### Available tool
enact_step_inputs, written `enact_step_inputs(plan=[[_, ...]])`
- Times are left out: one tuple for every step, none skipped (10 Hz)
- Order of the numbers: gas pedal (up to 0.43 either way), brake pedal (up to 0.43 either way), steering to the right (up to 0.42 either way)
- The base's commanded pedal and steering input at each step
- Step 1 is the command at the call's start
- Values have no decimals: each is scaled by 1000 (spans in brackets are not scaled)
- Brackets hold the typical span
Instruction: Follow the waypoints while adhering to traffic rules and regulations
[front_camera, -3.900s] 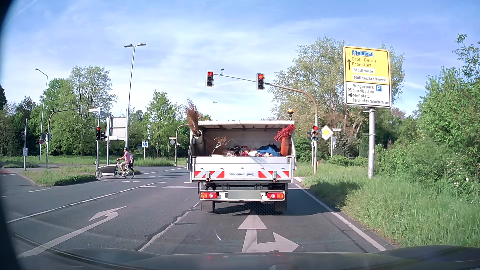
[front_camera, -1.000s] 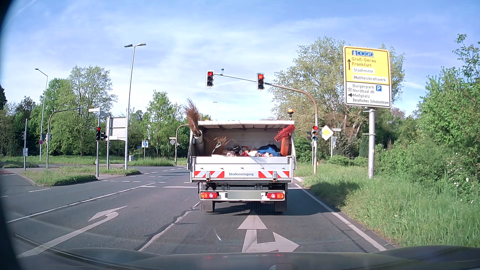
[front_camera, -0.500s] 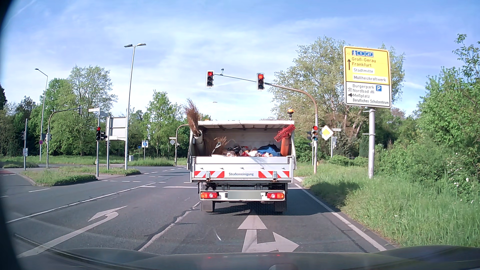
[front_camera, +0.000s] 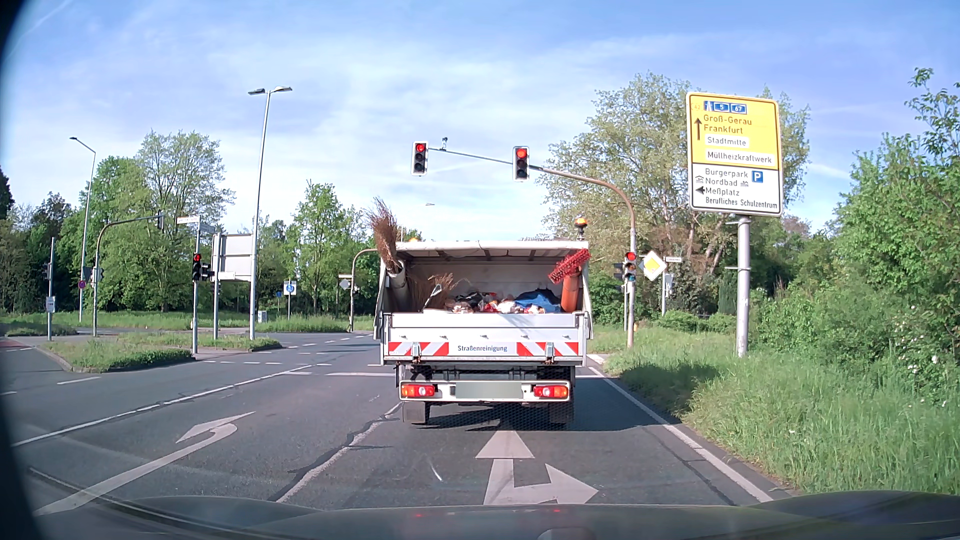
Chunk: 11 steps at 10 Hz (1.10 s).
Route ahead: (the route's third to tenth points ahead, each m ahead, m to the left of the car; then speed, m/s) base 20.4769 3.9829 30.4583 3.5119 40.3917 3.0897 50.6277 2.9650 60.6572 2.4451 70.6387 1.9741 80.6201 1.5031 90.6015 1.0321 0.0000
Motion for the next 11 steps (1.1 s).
enact_step_inputs(plan=[[0,274,-4],[0,274,-4],[0,274,-4],[0,274,-4],[0,274,-4],[0,274,-4],[0,274,-4],[0,280,-4],[0,274,-4],[0,274,-4],[0,274,-4]])
